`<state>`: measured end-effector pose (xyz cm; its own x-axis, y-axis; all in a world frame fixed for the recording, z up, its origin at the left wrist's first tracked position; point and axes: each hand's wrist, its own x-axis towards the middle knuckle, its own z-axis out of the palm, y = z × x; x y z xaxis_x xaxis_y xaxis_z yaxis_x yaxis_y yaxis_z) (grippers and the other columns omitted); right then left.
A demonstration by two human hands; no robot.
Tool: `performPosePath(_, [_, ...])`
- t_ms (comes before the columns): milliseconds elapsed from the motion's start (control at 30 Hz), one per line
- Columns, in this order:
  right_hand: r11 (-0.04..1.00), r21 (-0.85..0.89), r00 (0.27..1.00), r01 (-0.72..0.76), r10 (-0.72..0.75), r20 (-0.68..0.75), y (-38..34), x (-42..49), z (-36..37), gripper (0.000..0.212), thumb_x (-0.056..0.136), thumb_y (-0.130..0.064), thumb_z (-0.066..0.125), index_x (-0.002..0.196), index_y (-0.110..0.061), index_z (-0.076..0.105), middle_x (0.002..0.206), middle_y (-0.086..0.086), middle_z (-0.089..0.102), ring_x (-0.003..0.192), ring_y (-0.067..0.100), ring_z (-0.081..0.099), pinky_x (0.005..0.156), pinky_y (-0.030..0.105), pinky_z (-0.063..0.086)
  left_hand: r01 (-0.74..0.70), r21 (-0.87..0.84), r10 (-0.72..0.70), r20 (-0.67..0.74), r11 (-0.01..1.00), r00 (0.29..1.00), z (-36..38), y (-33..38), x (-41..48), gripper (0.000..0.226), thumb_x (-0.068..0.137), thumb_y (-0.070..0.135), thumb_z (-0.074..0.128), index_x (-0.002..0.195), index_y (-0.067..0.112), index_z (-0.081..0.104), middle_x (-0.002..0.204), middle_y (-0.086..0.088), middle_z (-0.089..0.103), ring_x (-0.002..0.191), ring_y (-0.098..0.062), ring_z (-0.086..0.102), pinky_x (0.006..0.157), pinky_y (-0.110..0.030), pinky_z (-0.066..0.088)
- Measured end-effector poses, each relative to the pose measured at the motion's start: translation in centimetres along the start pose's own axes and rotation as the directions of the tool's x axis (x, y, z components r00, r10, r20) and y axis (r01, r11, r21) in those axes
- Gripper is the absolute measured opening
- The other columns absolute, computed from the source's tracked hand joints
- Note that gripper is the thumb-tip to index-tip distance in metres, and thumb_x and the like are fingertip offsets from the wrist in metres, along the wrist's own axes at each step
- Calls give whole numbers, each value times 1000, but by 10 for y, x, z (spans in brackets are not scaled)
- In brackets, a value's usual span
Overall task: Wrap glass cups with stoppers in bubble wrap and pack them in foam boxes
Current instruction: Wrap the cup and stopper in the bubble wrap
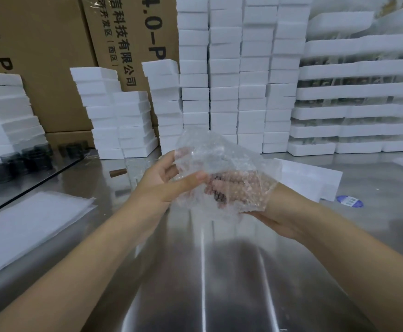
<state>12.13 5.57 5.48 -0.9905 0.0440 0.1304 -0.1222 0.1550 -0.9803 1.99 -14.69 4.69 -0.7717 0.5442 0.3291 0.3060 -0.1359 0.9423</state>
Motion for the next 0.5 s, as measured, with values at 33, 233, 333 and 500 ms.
performPosePath(33, [1000, -5, 1000, -7, 8, 8, 1, -1, 0, 17, 93, -13, 75, 104, -24, 84, 110, 2, 80, 100, 19, 75, 91, 33, 61, 11, -9, -11, 6, 1000, 1000, 1, 0, 0, 80, 71, 40, 93, 145, 34, 63, 141, 0, 72, 137, -25, 63, 118, -56, 46])
performPosePath(233, [996, -49, 995, -80, 78, -57, 7, -1, -1, 28, 95, -3, 73, 122, -4, 74, 126, 18, 73, 123, 33, 68, 115, 48, 48, 53, -73, -53, -2, 996, 999, 3, 8, 2, 44, 81, 60, 82, 124, 54, 73, 131, 15, 76, 126, -12, 70, 106, -38, 56])
performPosePath(333, [999, -50, 1000, -4, 3, -28, -1, -6, 5, 25, 80, -16, 84, 106, -15, 82, 113, 7, 80, 113, 27, 73, 107, 38, 52, -9, -36, 8, -23, 999, 1000, -4, 5, 2, 71, 68, 59, 94, 133, 49, 69, 137, 8, 74, 134, -14, 65, 123, -52, 39])
performPosePath(500, [993, -89, 996, -72, 66, -63, 15, -3, -2, 21, 98, 1, 66, 118, 4, 71, 123, 22, 72, 115, 37, 69, 107, 47, 54, -30, 18, 31, -5, 999, 1000, -6, 3, 4, 89, 56, 64, 101, 136, 49, 66, 143, 6, 70, 140, -22, 60, 122, -53, 41])
